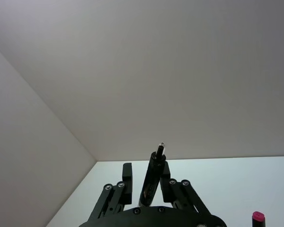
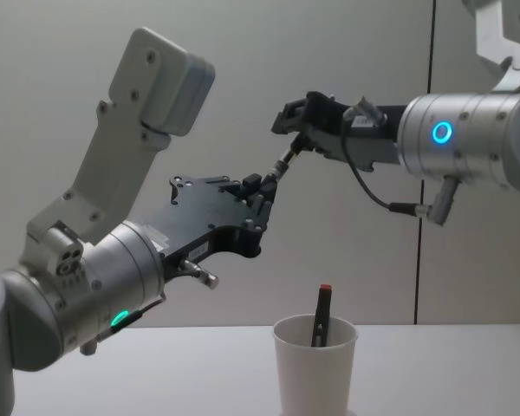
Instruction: Place the pen into the pen holder.
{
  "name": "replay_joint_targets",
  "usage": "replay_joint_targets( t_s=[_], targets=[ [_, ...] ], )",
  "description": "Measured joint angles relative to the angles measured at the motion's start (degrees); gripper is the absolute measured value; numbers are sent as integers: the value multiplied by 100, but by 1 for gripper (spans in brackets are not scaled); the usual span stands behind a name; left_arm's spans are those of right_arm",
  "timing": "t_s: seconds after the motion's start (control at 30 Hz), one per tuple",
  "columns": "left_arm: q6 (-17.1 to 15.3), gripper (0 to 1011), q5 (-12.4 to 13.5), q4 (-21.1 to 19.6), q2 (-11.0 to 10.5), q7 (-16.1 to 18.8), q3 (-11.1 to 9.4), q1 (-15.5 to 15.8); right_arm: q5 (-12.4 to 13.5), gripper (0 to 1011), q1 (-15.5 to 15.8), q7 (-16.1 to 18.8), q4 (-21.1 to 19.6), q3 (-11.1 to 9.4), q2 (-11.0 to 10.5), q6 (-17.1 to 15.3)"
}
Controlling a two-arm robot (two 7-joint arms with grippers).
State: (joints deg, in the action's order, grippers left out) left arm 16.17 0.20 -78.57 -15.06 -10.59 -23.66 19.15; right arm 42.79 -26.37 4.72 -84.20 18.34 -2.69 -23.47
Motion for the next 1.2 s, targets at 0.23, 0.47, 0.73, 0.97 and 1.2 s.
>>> replay_joint_targets(
  t_s=[0.23, 0.47, 0.73, 0.97, 1.2],
  targets=[
    [0, 126, 0, 0, 0, 0, 0, 0, 4, 166, 6, -87, -34, 22, 13, -23],
    [-1, 126, 0, 0, 0, 0, 0, 0, 30, 143, 20, -161, -82, 42, 18, -39],
    [1, 126, 0, 0, 0, 0, 0, 0, 60, 143, 37, -201, -126, 51, 10, -51],
    [3, 278, 0, 0, 0, -1, 0, 0, 81, 143, 50, -219, -163, 55, -5, -56],
    [3, 489, 0, 0, 0, 0, 0, 0, 105, 142, 54, -227, -187, 54, -21, -36]
  ],
)
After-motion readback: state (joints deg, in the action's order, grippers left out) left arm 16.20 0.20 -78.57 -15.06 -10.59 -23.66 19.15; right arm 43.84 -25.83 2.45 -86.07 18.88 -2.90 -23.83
